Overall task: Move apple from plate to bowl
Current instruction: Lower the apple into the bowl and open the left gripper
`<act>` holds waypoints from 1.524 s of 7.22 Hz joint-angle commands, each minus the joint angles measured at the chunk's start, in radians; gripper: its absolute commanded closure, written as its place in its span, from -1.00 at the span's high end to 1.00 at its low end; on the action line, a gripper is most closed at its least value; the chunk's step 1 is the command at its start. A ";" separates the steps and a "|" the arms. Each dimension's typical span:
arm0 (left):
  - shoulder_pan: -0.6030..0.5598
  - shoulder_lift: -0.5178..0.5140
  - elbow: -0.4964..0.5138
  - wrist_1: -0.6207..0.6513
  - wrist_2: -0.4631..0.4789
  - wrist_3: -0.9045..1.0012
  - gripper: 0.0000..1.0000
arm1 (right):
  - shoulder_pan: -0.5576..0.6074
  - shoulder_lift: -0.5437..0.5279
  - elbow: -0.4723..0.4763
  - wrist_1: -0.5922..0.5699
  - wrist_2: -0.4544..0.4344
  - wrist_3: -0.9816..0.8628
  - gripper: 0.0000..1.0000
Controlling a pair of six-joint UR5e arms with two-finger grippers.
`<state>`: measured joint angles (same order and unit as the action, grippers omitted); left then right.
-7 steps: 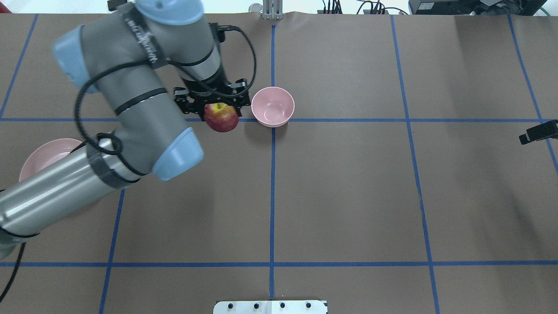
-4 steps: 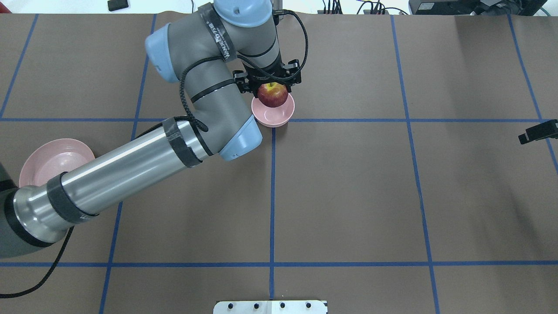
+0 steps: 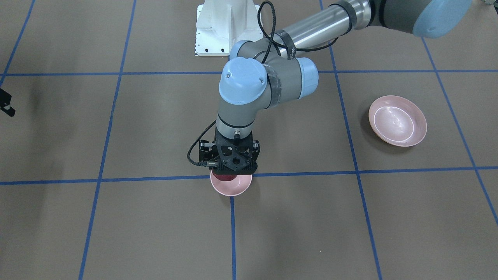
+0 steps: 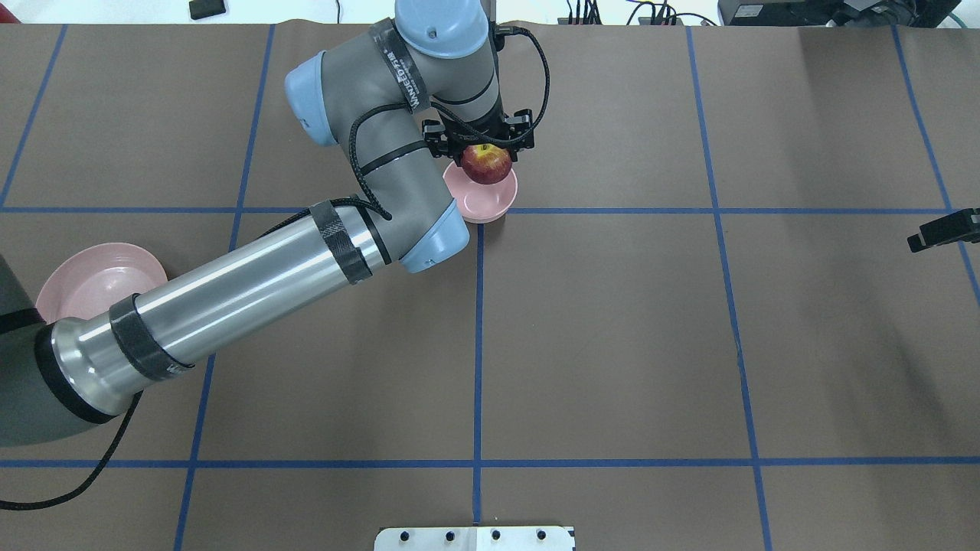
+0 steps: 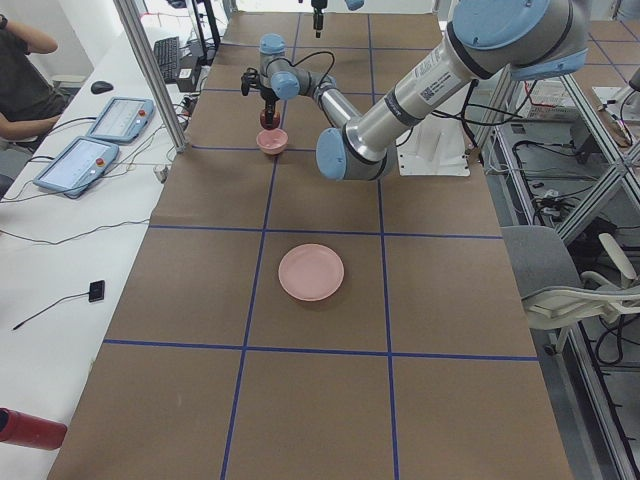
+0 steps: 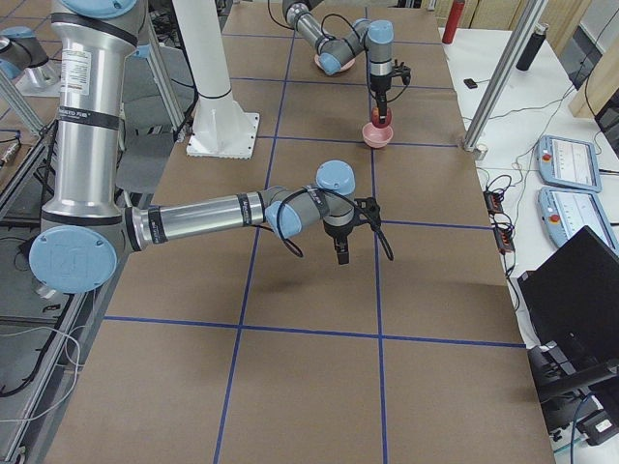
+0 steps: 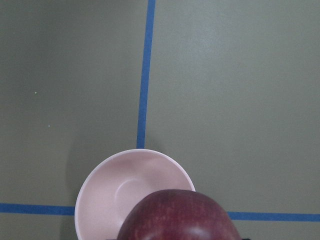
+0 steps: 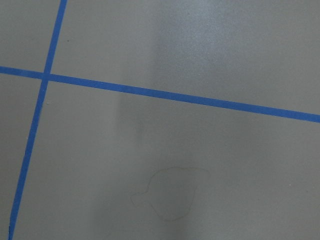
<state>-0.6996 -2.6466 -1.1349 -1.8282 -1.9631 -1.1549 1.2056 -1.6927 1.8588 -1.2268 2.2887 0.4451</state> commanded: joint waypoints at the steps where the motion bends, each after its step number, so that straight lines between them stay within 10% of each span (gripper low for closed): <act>1: 0.005 0.011 0.047 -0.062 0.003 -0.002 -1.00 | -0.001 0.001 -0.001 0.001 0.000 0.001 0.99; 5: 0.018 0.010 0.070 -0.059 0.006 -0.073 -1.00 | -0.001 0.001 -0.001 0.001 0.000 0.003 1.00; 6: 0.020 0.008 0.070 -0.056 0.006 -0.078 -0.76 | -0.003 0.001 -0.001 0.001 0.000 0.003 1.00; 7: 0.022 0.010 0.081 -0.054 0.007 -0.078 0.00 | -0.004 0.001 -0.004 0.001 0.000 0.004 0.99; 11: 0.037 0.004 0.089 -0.057 0.066 -0.120 0.95 | -0.006 0.002 -0.006 0.001 0.000 0.004 0.99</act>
<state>-0.6648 -2.6421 -1.0461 -1.8851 -1.9083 -1.2675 1.2000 -1.6901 1.8534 -1.2256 2.2887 0.4491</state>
